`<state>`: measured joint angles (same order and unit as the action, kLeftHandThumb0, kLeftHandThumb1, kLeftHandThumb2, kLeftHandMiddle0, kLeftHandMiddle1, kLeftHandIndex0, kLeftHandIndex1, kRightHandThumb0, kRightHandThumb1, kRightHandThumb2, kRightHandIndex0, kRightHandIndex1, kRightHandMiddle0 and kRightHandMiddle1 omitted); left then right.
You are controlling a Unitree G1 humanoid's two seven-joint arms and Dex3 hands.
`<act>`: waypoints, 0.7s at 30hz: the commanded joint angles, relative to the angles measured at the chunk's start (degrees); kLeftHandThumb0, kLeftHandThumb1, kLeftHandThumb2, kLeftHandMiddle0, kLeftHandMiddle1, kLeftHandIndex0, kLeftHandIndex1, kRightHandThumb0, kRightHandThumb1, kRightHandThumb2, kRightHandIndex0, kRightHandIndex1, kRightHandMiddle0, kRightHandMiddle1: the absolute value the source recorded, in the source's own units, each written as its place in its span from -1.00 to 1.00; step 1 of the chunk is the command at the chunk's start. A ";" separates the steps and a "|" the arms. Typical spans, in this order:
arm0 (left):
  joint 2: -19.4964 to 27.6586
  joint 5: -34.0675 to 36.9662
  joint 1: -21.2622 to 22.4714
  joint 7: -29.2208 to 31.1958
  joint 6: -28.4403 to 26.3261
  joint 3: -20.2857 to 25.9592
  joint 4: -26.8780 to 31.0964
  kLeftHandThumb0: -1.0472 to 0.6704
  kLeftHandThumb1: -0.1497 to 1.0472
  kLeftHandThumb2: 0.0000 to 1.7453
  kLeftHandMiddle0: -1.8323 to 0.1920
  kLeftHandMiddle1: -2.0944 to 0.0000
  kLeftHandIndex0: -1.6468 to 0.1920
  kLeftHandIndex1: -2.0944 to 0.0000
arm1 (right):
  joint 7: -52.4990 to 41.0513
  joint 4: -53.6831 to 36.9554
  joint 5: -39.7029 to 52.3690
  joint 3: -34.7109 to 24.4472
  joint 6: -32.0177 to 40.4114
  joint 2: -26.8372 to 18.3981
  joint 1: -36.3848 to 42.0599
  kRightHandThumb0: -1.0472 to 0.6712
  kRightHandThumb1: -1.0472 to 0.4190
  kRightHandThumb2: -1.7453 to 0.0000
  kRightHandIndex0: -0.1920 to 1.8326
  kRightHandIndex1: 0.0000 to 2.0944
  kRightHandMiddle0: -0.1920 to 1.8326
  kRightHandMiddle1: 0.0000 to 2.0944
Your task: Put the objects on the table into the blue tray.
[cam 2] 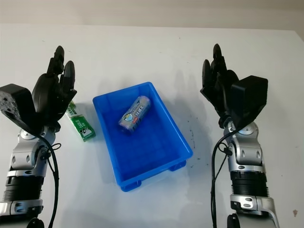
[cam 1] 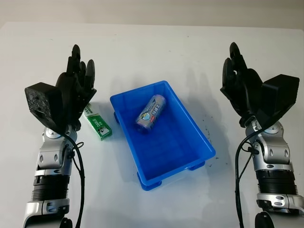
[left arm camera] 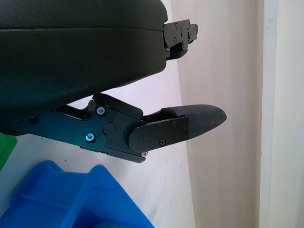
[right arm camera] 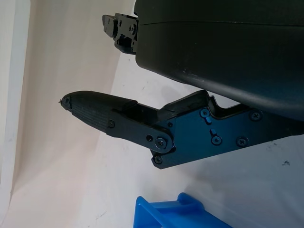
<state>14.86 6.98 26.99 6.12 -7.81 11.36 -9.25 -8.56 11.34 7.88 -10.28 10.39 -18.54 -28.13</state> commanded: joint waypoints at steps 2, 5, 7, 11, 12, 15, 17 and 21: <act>0.81 0.06 1.06 0.40 0.10 0.17 -0.42 -0.61 1.00 -0.30 0.97 0.95 0.95 0.94 | 0.15 -1.34 0.25 -0.48 -0.14 0.44 0.89 -0.68 -1.00 0.12 -1.00 -1.00 -1.00 -1.00; 1.41 0.13 1.20 0.86 -0.21 0.19 -0.36 -0.61 1.00 -0.29 0.97 0.95 0.95 0.94 | 0.20 -1.67 0.27 -0.40 -0.03 0.55 0.82 -0.68 -1.00 0.12 -1.00 -1.00 -1.00 -1.00; 2.40 0.69 1.41 2.35 0.60 0.66 -0.66 -0.60 1.00 -0.31 0.95 0.94 0.94 0.94 | -0.16 -1.48 0.34 -0.37 -0.91 0.59 0.75 -0.67 -1.00 0.12 -1.00 -1.00 -1.00 -1.00; 9.51 1.87 2.39 11.82 4.03 1.14 -1.44 -0.48 1.00 -0.38 0.78 0.88 0.80 0.88 | -0.74 -1.19 0.37 -0.33 -1.35 0.52 0.62 -0.68 -1.00 0.14 -1.00 -1.00 -1.00 -1.00; 11.16 1.57 2.65 13.56 4.57 1.00 -1.54 -0.47 1.00 -0.43 0.72 0.87 0.75 0.86 | -0.81 -1.14 0.35 -0.33 -1.41 0.53 0.64 -0.68 -1.00 0.14 -1.00 -1.00 -1.00 -1.00; 17.39 -1.29 4.59 16.14 3.35 0.53 -0.81 -0.44 1.00 -0.65 0.57 0.87 0.64 0.83 | -1.17 -1.26 0.36 -0.24 -1.24 0.48 0.68 -0.68 -1.00 0.15 -1.00 -1.00 -1.00 -1.00; 20.79 -2.94 5.87 16.31 2.19 0.94 0.05 -0.36 1.00 -0.82 0.51 0.89 0.57 0.82 | -1.49 -1.41 0.28 -0.08 -1.05 0.40 0.72 -0.68 -1.00 0.15 -1.00 -1.00 -1.00 -1.00; 25.79 -5.48 7.52 17.60 2.80 0.64 0.32 -0.29 0.93 -0.92 0.47 0.91 0.49 0.82 | -1.98 -1.06 0.21 0.09 -1.15 0.45 0.74 -0.67 -1.00 0.13 -1.00 -1.00 -1.00 -1.00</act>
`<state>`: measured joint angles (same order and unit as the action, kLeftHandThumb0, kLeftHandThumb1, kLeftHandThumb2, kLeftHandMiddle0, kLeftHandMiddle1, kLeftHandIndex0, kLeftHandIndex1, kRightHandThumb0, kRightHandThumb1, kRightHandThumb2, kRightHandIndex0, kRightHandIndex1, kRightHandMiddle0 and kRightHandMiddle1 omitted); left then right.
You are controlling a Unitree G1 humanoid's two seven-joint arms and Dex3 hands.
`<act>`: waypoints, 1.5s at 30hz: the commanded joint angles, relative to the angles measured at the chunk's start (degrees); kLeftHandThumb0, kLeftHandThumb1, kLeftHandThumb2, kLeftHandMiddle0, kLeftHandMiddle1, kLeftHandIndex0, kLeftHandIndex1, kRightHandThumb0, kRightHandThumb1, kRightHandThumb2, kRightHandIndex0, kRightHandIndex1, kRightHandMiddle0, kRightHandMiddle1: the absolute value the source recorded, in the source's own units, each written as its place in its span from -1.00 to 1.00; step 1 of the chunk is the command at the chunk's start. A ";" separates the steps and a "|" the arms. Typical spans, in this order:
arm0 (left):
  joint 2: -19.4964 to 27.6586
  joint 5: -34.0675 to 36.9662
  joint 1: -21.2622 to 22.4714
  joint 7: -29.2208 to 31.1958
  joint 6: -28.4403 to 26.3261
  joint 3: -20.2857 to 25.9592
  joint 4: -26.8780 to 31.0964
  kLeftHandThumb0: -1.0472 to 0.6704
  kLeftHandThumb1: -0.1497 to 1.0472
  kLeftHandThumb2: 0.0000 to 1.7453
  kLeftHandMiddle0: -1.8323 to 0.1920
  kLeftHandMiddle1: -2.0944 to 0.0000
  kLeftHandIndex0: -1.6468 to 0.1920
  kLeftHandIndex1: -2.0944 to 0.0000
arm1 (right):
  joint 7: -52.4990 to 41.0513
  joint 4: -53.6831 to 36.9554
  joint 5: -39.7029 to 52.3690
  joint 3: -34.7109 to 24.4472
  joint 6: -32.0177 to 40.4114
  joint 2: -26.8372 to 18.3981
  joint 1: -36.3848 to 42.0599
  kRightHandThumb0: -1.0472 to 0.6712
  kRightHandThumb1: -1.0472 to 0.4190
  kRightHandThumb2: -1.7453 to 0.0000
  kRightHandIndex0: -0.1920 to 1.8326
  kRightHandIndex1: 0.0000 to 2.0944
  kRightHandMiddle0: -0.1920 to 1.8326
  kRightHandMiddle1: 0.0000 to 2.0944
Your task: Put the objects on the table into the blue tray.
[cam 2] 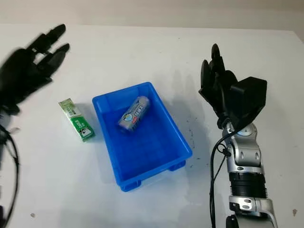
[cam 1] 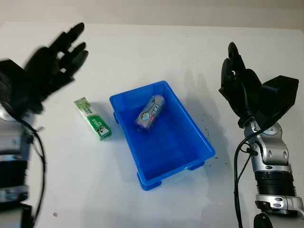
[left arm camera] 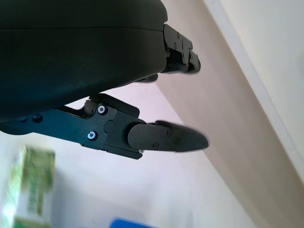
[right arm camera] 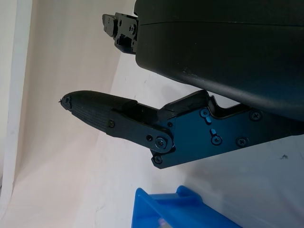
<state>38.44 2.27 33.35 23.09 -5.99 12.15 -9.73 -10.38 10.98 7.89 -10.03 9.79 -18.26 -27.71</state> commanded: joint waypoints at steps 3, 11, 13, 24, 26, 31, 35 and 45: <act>6.03 -5.26 0.58 1.85 3.87 -1.99 1.65 -0.26 0.89 -0.94 0.48 0.93 0.47 0.83 | -0.28 -0.76 0.16 -0.12 -0.50 0.19 0.47 -0.66 -1.00 0.12 -1.00 -1.00 -1.00 -1.00; 17.62 -26.00 1.23 1.88 24.04 -12.51 -4.84 -0.18 0.75 -0.96 0.54 0.97 0.50 0.90 | -1.24 -0.29 0.35 -0.27 -0.77 0.00 0.43 -0.67 -1.00 0.13 -1.00 -1.00 -1.00 -1.00; 18.68 -28.19 2.07 2.22 26.86 -14.02 -6.38 -0.18 0.73 -0.96 0.56 0.97 0.51 0.92 | -1.25 -0.30 0.35 -0.33 -0.75 0.07 0.42 -0.67 -1.00 0.13 -1.00 -1.00 -1.00 -1.00; 20.52 -38.23 4.82 5.38 35.91 -21.28 -7.76 -0.26 0.64 -0.96 0.58 0.95 0.56 0.95 | -1.61 -0.59 0.85 -0.68 -0.37 -0.07 0.71 -0.67 -1.00 0.15 -1.00 -1.00 -1.00 -1.00; 20.31 -39.24 4.43 6.52 35.10 -21.87 -6.57 -0.27 0.64 -0.95 0.59 0.95 0.57 0.95 | -1.54 -0.66 0.94 -0.77 -0.32 -0.03 0.66 -0.66 -1.00 0.14 -1.00 -1.00 -1.00 -1.00; 19.61 -40.02 3.43 7.06 34.08 -22.22 -5.35 -0.27 0.63 -0.95 0.57 0.94 0.55 0.94 | -1.71 -0.41 1.04 -0.82 -0.64 -0.16 0.67 -0.66 -1.00 0.15 -1.00 -1.00 -1.00 -1.00; 19.41 -41.00 3.00 5.40 35.76 -23.06 -6.31 -0.28 0.61 -0.94 0.54 0.94 0.52 0.93 | -1.86 -0.24 1.00 -0.88 -0.96 -0.31 0.71 -0.66 -1.00 0.14 -1.00 -1.00 -1.00 -1.00; 18.90 -42.94 1.81 -0.28 41.91 -24.90 -9.16 -0.30 0.64 -0.94 0.38 0.88 0.34 0.86 | -1.88 -0.12 1.15 -1.07 -1.24 -0.20 0.59 -0.65 -1.00 0.15 -1.00 -1.00 -1.00 -1.00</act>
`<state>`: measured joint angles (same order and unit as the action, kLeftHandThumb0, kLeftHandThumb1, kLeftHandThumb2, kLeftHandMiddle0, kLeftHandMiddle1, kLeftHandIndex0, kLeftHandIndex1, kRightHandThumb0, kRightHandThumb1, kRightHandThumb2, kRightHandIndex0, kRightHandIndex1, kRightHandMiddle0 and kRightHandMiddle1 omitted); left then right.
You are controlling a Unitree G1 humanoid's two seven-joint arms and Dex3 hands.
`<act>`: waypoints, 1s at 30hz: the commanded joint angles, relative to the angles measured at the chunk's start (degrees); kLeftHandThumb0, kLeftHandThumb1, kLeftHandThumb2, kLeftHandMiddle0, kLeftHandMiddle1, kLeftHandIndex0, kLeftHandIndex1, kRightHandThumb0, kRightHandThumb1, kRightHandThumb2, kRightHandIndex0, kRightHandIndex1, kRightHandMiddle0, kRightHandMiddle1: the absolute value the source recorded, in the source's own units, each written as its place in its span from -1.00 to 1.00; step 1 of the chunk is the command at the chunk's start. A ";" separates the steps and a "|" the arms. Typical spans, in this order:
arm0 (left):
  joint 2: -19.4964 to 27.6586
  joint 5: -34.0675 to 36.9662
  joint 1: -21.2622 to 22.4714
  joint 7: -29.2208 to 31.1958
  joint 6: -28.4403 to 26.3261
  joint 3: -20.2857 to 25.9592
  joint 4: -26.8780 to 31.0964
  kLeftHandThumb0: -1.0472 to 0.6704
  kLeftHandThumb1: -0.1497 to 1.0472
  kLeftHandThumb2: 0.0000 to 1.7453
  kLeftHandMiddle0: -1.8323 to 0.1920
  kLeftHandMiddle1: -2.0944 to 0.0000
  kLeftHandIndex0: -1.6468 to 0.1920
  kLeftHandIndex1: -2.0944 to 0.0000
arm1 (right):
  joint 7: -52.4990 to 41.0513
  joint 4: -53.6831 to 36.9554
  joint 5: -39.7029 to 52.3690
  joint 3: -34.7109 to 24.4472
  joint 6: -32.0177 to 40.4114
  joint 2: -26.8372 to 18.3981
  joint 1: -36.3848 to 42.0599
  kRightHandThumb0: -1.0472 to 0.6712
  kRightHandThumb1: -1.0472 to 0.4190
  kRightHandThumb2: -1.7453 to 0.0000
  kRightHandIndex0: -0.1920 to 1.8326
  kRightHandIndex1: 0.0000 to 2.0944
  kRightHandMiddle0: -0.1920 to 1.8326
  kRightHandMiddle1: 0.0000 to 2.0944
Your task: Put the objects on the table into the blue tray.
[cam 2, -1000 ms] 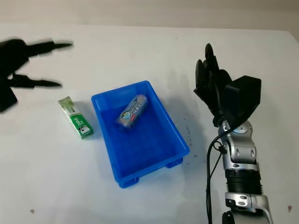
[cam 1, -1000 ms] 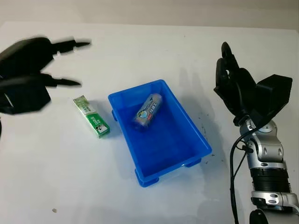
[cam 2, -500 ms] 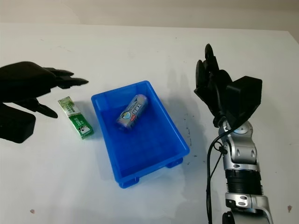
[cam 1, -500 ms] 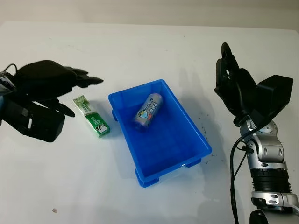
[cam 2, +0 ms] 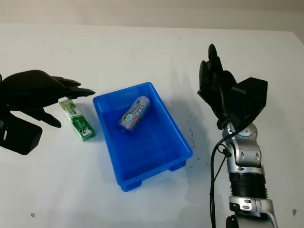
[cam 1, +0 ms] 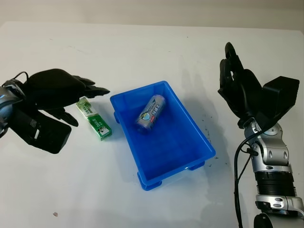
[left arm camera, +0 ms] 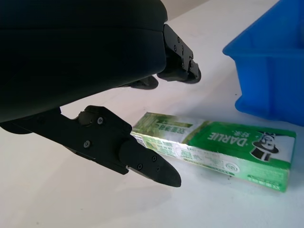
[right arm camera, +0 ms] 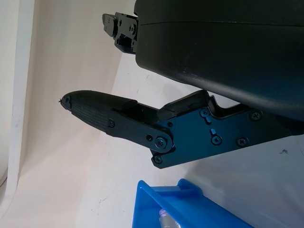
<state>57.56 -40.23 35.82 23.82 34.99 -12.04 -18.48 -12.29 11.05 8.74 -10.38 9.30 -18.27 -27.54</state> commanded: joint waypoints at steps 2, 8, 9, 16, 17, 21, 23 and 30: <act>-0.12 -1.68 -0.74 -2.71 2.43 -1.22 -1.12 -0.30 0.64 -0.94 0.33 0.86 0.30 0.84 | 0.05 -0.19 0.33 -0.73 -0.76 -0.14 0.41 -0.65 -1.00 0.15 -1.00 -1.00 -1.00 -1.00; -0.13 -3.84 -1.56 -3.94 3.00 -1.93 -1.22 -0.30 0.69 -0.94 0.47 0.28 0.35 0.47 | 0.02 -0.19 0.24 -0.64 -0.87 -0.16 0.41 -0.66 -1.00 0.15 -1.00 -1.00 -1.00 -1.00; -0.26 -4.24 -1.84 -4.19 2.94 -2.13 -1.20 -0.31 0.70 -0.94 0.55 0.10 0.40 0.35 | -0.03 -0.14 0.24 -0.63 -0.93 -0.17 0.39 -0.66 -1.00 0.15 -1.00 -1.00 -1.00 -1.00; -1.81 -6.15 -3.68 -13.53 7.27 -2.91 -5.09 -0.27 0.91 -0.93 0.66 -0.64 0.61 -0.44 | 0.21 0.09 0.21 -0.65 -0.70 -0.18 0.12 -0.66 -1.00 0.15 -1.00 -1.00 -1.00 -1.00; -1.87 -6.68 -3.61 -14.78 7.64 -3.03 -5.59 -0.27 0.94 -0.93 0.66 -0.75 0.63 -0.55 | 0.17 0.18 0.33 -0.71 -0.70 -0.17 0.06 -0.66 -1.00 0.15 -1.00 -1.00 -1.00 -1.00; -1.82 -9.28 -3.05 -18.81 7.94 -3.48 -6.82 -0.31 1.00 -0.80 0.44 -0.99 0.59 -0.90 | 0.31 0.44 0.55 -0.89 -0.69 -0.11 -0.23 -0.66 -1.00 0.16 -1.00 -1.00 -1.00 -1.00; -1.49 -11.23 -3.04 -20.72 7.41 -3.73 -6.67 -0.34 1.00 -0.68 0.10 -1.00 0.30 -0.98 | 0.33 0.46 0.60 -0.86 -0.64 -0.13 -0.35 -0.66 -1.00 0.17 -1.00 -1.00 -1.00 -1.00; -0.36 -14.69 -3.42 -21.05 2.61 -3.50 -4.61 -0.43 1.00 -0.63 -0.30 -1.00 0.11 -1.00 | -0.69 0.88 0.53 -0.54 -0.61 -0.76 -0.75 -0.65 -1.00 0.16 -1.00 -1.00 -1.00 -1.00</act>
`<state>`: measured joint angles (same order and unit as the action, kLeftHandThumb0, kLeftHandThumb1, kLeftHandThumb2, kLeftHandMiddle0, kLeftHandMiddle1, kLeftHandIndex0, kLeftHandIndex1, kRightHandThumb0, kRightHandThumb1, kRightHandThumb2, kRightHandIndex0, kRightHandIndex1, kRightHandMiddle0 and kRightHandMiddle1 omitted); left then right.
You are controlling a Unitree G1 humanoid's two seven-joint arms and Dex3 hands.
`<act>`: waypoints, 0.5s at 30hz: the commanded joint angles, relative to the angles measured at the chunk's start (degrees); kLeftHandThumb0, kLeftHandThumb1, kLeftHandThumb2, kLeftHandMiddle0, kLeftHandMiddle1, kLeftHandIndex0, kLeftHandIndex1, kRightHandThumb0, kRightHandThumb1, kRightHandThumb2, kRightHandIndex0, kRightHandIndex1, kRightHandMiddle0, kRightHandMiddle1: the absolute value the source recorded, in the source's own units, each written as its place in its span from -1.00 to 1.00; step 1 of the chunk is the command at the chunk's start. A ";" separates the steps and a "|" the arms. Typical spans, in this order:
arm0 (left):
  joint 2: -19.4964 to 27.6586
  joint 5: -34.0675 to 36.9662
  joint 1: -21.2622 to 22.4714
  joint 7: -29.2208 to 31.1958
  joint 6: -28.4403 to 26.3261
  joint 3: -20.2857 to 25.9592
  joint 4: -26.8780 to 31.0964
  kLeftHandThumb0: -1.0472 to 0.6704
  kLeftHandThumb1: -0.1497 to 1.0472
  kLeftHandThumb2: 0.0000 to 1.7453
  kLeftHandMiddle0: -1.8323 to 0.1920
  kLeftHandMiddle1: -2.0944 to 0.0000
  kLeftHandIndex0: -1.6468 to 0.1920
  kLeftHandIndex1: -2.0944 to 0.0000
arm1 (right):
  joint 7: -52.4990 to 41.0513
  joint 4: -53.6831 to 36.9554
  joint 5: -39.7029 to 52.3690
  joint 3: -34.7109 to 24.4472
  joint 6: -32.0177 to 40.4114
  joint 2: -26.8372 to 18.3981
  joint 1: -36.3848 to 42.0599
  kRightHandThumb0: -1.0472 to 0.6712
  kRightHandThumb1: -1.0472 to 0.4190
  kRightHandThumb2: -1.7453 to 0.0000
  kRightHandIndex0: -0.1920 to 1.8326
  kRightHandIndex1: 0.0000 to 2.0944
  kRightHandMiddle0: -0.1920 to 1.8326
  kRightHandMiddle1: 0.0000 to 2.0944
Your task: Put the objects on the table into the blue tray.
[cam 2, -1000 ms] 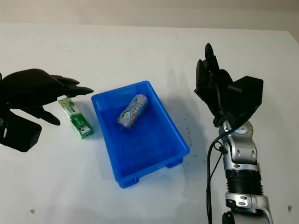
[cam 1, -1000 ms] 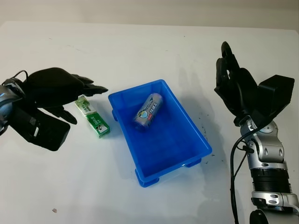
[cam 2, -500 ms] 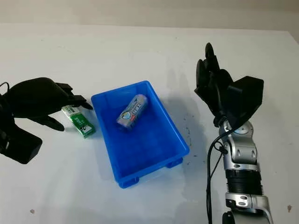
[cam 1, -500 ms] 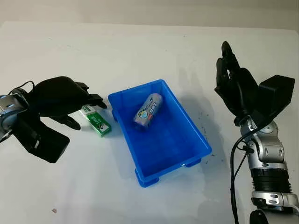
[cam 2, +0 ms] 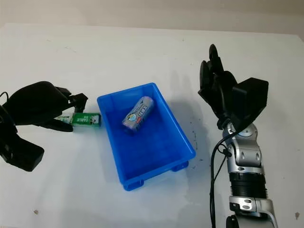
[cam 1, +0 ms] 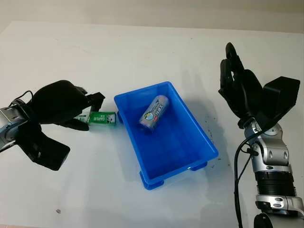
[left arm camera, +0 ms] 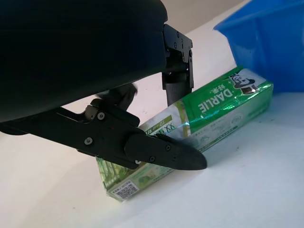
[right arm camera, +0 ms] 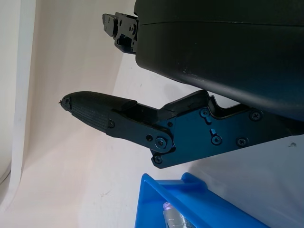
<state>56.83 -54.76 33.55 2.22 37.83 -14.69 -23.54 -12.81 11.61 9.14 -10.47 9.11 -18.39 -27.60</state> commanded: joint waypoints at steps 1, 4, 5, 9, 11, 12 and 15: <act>0.69 -0.77 -1.02 0.06 -0.78 -0.89 0.25 -0.42 1.00 -0.64 -0.27 -1.00 0.15 -1.00 | -0.22 0.35 0.13 -0.46 -0.32 -0.64 -0.76 -0.65 -1.00 0.17 -1.00 -1.00 -1.00 -1.00; 1.39 -3.63 -0.75 -1.34 -3.87 -1.10 0.11 -0.42 1.00 -0.68 -0.16 -1.00 0.23 -1.00 | -0.13 0.38 0.12 -0.50 -0.08 -0.56 -0.95 -0.65 -1.00 0.17 -1.00 -1.00 -1.00 -1.00; 1.49 -4.28 -0.47 -2.00 -4.86 -1.12 -0.56 -0.42 1.00 -0.70 -0.14 -1.00 0.25 -1.00 | -0.20 0.43 0.16 -0.48 -0.06 -0.55 -1.02 -0.65 -1.00 0.17 -1.00 -1.00 -1.00 -1.00; 1.84 -3.99 1.90 -2.91 -7.01 -0.69 -4.64 -0.39 1.00 -0.70 -0.04 -1.00 0.34 -1.00 | -0.14 0.80 0.13 -0.44 -0.33 -0.36 -1.16 -0.64 -1.00 0.18 -1.00 -1.00 -1.00 -1.00; 2.39 -4.42 3.51 -4.62 -7.71 -0.52 -6.30 -0.38 1.00 -0.71 0.00 -1.00 0.36 -1.00 | -0.16 0.97 0.13 -0.46 -0.47 -0.36 -1.13 -0.64 -1.00 0.17 -1.00 -1.00 -1.00 -1.00; 2.63 -5.06 4.34 -5.76 -8.62 -0.46 -6.71 -0.39 1.00 -0.71 0.01 -1.00 0.35 -1.00 | -0.10 1.00 0.17 -0.50 -0.43 -0.32 -1.12 -0.64 -1.00 0.17 -1.00 -1.00 -1.00 -1.00; 2.68 -4.28 7.12 -7.30 -11.37 0.75 -7.37 -0.40 1.00 -0.70 0.04 -1.00 0.41 -1.00 | -0.03 0.75 0.22 -0.54 -0.29 -0.37 -0.87 -0.64 -1.00 0.17 -1.00 -1.00 -1.00 -1.00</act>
<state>58.21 -59.64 38.55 -4.51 27.38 -15.16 -31.17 -12.84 12.59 9.17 -10.47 9.12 -18.40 -27.92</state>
